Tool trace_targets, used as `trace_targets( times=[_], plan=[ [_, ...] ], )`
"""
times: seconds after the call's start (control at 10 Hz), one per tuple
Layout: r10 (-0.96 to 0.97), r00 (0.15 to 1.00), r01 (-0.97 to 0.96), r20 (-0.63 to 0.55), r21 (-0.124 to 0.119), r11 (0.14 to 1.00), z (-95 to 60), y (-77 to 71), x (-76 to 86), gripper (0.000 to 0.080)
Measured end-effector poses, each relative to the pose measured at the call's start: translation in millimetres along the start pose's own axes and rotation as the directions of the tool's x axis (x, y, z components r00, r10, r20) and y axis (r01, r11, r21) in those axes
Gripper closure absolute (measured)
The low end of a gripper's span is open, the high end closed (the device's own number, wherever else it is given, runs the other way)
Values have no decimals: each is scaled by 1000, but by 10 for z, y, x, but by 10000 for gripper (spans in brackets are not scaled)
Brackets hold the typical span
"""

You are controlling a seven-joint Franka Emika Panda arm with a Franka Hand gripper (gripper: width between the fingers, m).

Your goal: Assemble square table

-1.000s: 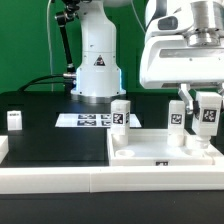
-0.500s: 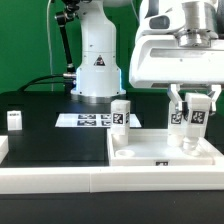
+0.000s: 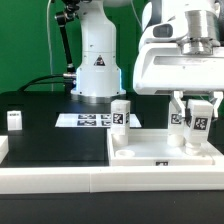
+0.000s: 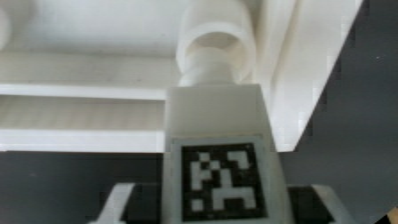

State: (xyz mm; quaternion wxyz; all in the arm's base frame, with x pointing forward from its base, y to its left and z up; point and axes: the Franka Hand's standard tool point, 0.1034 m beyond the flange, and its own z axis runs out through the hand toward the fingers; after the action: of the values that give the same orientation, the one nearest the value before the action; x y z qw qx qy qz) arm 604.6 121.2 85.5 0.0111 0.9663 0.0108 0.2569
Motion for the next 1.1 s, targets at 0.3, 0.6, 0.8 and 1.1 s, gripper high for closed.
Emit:
trace_targets(
  times=[0.3,0.6,0.8,1.1],
  plan=[
    [-8,1000,8,9,1,1000,35,-32,-54,512],
    [-16,1000,16,12,-2,1000,69,-28,-91,512],
    [-19,1000,19,-2,-2,1000,76,-27,-80,512],
    [-21,1000,21,-13,-2,1000,79,-30,-70,512]
  ],
)
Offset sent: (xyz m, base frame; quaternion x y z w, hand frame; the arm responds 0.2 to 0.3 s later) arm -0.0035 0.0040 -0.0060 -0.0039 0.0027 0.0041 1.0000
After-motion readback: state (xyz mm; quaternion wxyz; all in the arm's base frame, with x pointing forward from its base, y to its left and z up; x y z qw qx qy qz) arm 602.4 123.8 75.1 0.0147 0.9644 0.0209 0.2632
